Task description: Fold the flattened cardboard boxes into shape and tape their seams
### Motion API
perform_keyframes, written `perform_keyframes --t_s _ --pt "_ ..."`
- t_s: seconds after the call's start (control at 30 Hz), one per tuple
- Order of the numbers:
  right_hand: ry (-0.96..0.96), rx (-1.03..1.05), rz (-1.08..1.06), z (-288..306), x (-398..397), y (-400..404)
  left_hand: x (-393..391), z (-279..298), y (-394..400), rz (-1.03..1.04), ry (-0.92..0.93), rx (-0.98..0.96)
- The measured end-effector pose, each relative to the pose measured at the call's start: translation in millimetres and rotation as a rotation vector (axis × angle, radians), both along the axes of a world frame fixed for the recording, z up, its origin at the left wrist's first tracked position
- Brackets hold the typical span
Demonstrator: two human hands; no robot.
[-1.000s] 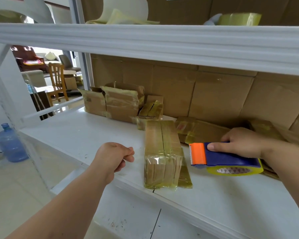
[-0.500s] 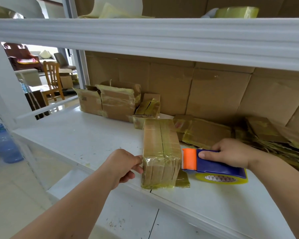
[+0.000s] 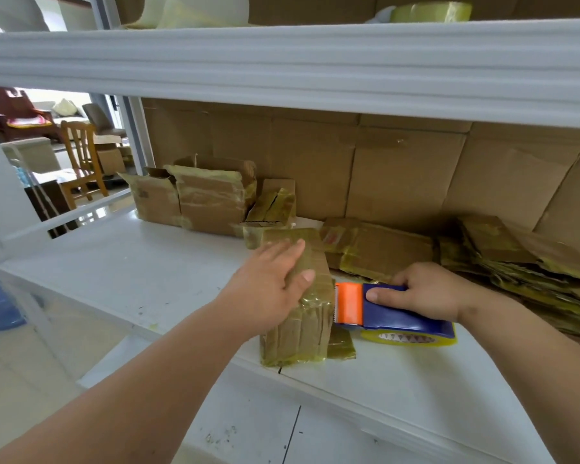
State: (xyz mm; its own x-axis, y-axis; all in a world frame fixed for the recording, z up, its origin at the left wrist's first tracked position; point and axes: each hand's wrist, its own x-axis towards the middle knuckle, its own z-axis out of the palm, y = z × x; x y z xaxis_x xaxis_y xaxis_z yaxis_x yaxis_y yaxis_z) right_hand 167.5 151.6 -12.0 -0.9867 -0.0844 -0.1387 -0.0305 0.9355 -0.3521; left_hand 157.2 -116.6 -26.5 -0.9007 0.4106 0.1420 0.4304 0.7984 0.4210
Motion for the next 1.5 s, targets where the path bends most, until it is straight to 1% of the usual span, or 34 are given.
perform_keyframes --t_s 0.07,0.1,0.4,0.57,0.67,0.77,0.93,1.0,1.1,1.27,1.4,1.43,1.5 --pt "0.008 0.0 0.0 -1 2 1 -4 -7 10 -0.068 -0.027 -0.249" --pt "0.008 -0.001 -0.001 -2 3 1 -7 -11 11 -0.074 -0.034 -0.301" --pt "0.09 -0.044 -0.008 -8 13 26 -8 -12 7 -0.069 -0.059 -0.325" --pt "0.123 -0.152 -0.031 -8 17 46 -8 -12 4 -0.08 -0.045 -0.304" --pt "0.114 -0.061 -0.043 -8 20 56 -8 -13 4 -0.071 -0.046 -0.302" --pt "0.104 0.091 -0.007 -3 19 57 -8 -13 6 -0.071 -0.042 -0.309" --pt "0.099 0.342 0.034 12 15 27 -8 -16 3 -0.075 -0.034 -0.298" --pt "0.078 0.41 0.034 14 11 15 -8 -17 4 -0.073 -0.029 -0.299" --pt "0.043 0.438 0.015 13 3 2 -8 -17 7 -0.074 -0.017 -0.307" --pt "0.05 0.454 0.007 8 -12 -14 -10 -18 7 -0.067 -0.013 -0.333" --pt "-0.056 0.353 -0.085 9 -23 -18 -10 -19 8 -0.074 0.003 -0.339" --pt "-0.081 0.375 -0.092 5 -23 -16 -9 -20 7 -0.077 0.005 -0.328" --pt "-0.094 0.513 -0.069 -7 -22 -10 -8 -20 1 -0.079 0.003 -0.298"
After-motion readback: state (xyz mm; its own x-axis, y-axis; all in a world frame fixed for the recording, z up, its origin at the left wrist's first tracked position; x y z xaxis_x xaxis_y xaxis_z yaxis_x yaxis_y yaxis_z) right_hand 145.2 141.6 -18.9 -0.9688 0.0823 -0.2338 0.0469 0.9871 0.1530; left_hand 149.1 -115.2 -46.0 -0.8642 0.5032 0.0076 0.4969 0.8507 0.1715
